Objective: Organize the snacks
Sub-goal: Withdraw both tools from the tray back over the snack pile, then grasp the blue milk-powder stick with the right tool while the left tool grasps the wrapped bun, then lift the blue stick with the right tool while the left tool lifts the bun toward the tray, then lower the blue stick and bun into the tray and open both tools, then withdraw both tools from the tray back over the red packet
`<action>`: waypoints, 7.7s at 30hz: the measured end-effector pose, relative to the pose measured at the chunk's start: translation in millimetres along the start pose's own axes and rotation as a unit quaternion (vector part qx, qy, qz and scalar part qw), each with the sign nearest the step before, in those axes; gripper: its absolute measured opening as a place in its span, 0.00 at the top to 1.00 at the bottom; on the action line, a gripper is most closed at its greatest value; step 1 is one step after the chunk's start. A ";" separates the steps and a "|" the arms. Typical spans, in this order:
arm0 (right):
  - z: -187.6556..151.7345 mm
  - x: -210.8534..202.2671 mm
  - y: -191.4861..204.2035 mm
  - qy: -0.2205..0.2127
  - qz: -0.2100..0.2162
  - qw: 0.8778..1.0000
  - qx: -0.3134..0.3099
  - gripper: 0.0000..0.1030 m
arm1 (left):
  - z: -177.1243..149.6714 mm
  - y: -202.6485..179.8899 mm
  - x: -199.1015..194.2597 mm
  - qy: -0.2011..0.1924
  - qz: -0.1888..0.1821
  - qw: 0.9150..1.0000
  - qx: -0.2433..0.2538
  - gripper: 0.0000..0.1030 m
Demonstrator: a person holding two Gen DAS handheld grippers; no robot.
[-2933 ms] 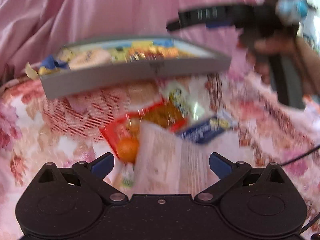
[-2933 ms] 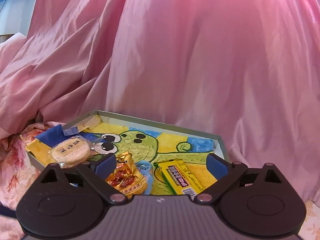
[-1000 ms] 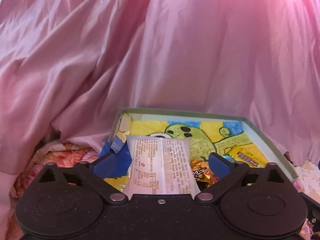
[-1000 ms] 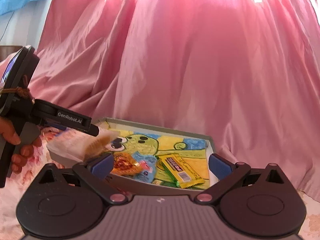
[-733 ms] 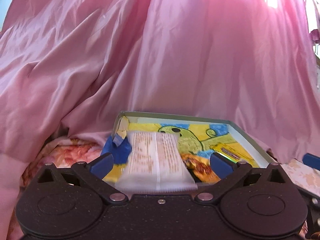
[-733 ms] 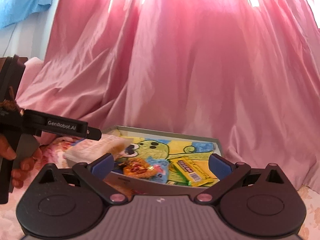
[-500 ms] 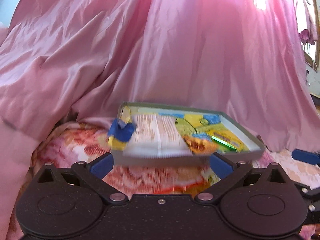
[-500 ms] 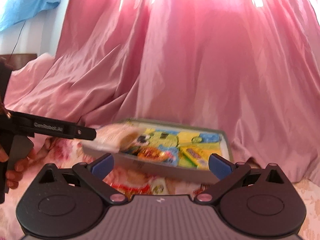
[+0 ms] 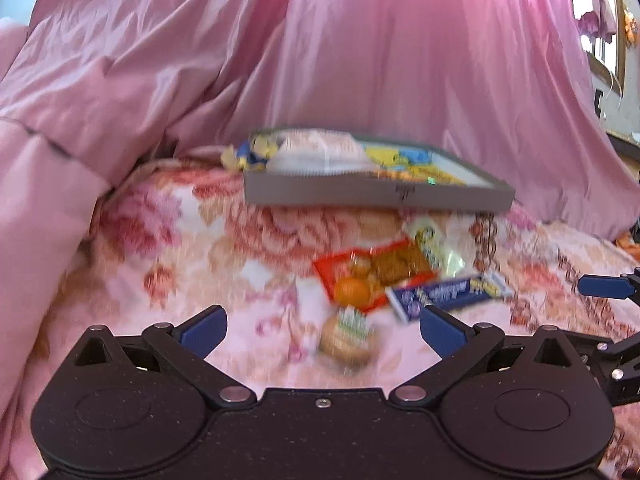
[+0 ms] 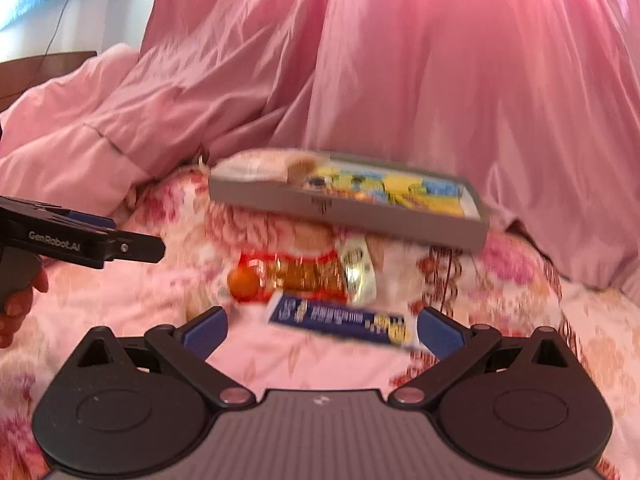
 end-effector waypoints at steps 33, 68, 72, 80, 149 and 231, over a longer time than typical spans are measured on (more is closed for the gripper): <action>-45.1 22.7 -5.8 0.101 -0.024 0.994 0.035 0.00 | -37.6 0.6 19.6 0.073 -0.005 0.997 -0.005 0.01; -28.2 129.4 -33.7 0.233 0.168 0.958 -0.011 0.07 | -19.3 7.5 79.4 0.040 -0.130 0.990 0.040 0.01; -25.0 108.5 -25.2 0.222 0.173 0.959 -0.009 0.12 | -21.1 4.7 80.2 0.044 -0.141 0.988 0.047 0.01; -32.9 116.8 -15.0 0.193 0.119 0.974 -0.029 0.24 | -29.7 -3.5 81.9 0.053 -0.140 0.985 0.085 0.09; -46.7 -7.1 47.0 0.061 -0.051 0.993 -0.090 0.68 | -40.2 -39.0 11.0 0.086 -0.095 0.991 0.043 0.51; 117.7 105.5 -83.7 -0.130 -0.108 0.986 0.004 0.00 | 163.5 -39.0 117.7 -0.123 -0.029 0.992 -0.030 0.01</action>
Point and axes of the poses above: each gripper's, at about its wrist camera, not at the fingertips, and x roughly the way its jaws point, y to its left, z to its top, the point moved 2 cm from there along x, roughly the way its jaws point, and after that the axes turned 15 degrees about -y, right-handed, at the moved point
